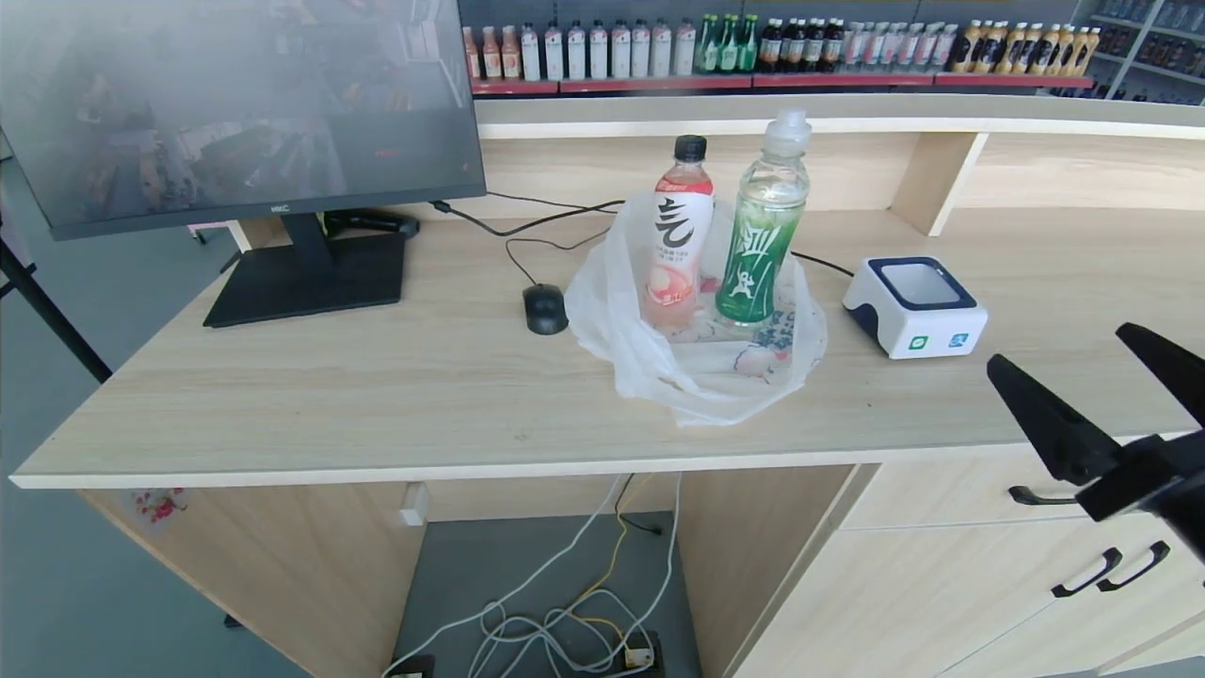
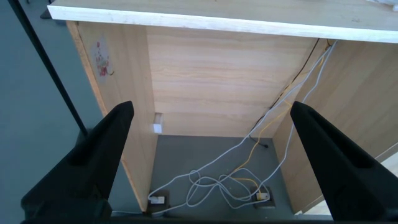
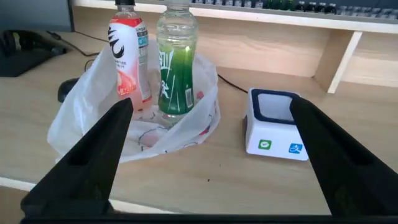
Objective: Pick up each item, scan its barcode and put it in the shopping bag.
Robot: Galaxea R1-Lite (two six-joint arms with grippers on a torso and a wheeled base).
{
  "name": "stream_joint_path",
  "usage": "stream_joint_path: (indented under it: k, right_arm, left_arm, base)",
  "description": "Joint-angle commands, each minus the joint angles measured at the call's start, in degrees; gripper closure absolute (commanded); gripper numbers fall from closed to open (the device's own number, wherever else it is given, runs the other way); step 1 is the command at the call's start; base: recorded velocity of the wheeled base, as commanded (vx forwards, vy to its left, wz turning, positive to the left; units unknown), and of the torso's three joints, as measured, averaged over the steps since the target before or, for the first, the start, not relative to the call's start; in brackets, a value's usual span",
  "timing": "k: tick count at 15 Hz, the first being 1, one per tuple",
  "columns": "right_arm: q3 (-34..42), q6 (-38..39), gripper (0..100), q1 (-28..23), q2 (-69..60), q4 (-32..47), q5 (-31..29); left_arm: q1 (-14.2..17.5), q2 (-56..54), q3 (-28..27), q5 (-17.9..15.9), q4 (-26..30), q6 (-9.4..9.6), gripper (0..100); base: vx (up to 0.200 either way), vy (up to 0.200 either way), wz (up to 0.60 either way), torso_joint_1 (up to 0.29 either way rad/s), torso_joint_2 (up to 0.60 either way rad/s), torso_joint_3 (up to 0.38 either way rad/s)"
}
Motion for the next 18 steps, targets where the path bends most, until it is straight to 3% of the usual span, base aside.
stream_joint_path:
  k: [1, 2, 3, 4, 5, 6, 9, 12, 15, 16, 18]
  right_arm:
    - [6.5, 2.82, 0, 0.27, -29.01, 27.56, 0.25]
    - [6.5, 3.17, 0, 0.36, -35.6, 38.02, 0.51]
    - [6.06, 1.68, 0, 1.68, -47.73, 57.97, 4.65]
    - [5.09, -1.22, 0, 2.03, -55.11, 70.01, 7.63]
    - [4.65, -1.93, 0, 2.03, -61.53, 80.21, 8.69]
    - [4.39, -1.84, 0, 2.03, -65.31, 84.78, 8.69]
    - [4.65, -0.78, 0, 0.1, -64.69, 84.69, 8.6]
    - [4.65, -0.52, 0, -12.82, -59.68, 84.69, 8.51]
    - [4.65, 1.24, 0, -23.28, -64.69, 84.69, 8.51]
    - [4.74, 3.87, 0, -24.6, -67.59, 84.6, 8.51]
    - [6.5, 6.25, 0, -22.49, -71.11, 83.28, 8.78]
  left_arm:
    - [0.02, -0.02, 0.0, -0.01, -0.01, -0.02, 0]
    - [0.02, -0.02, 0.0, -0.01, -0.1, -0.02, 0]
    - [0.02, -0.02, 0.0, -0.01, -0.01, 0.06, 0]
    - [0.02, -0.02, 0.0, -0.01, -0.01, 0.15, 0]
    - [0.02, -0.02, 0.0, -0.01, -0.01, 0.15, 0]
    - [0.02, -0.02, 0.0, -0.01, -0.01, 0.06, 0]
    - [0.02, -0.02, 0.0, -0.01, -0.1, 0.06, 0]
    - [0.02, -0.02, 0.0, -0.01, -0.01, 0.06, 0]
    - [0.02, -0.02, 0.0, -0.01, -0.1, 0.06, 0]
    - [0.02, -0.02, 0.0, -0.01, -0.1, 0.06, 0]
    - [0.02, -0.02, 0.0, -0.01, -0.01, 0.06, 0]
  base:
    - [0.0, 0.0, 0.0, 0.0, 0.0, 0.0]
    - [0.0, 0.0, 0.0, 0.0, 0.0, 0.0]
    - [0.0, 0.0, 0.0, 0.0, 0.0, 0.0]
    - [0.0, 0.0, 0.0, 0.0, 0.0, 0.0]
    - [0.0, 0.0, 0.0, 0.0, 0.0, 0.0]
    - [0.0, 0.0, 0.0, 0.0, 0.0, 0.0]
    - [0.0, 0.0, 0.0, 0.0, 0.0, 0.0]
    - [0.0, 0.0, 0.0, 0.0, 0.0, 0.0]
    - [0.0, 0.0, 0.0, 0.0, 0.0, 0.0]
    - [0.0, 0.0, 0.0, 0.0, 0.0, 0.0]
    - [0.0, 0.0, 0.0, 0.0, 0.0, 0.0]
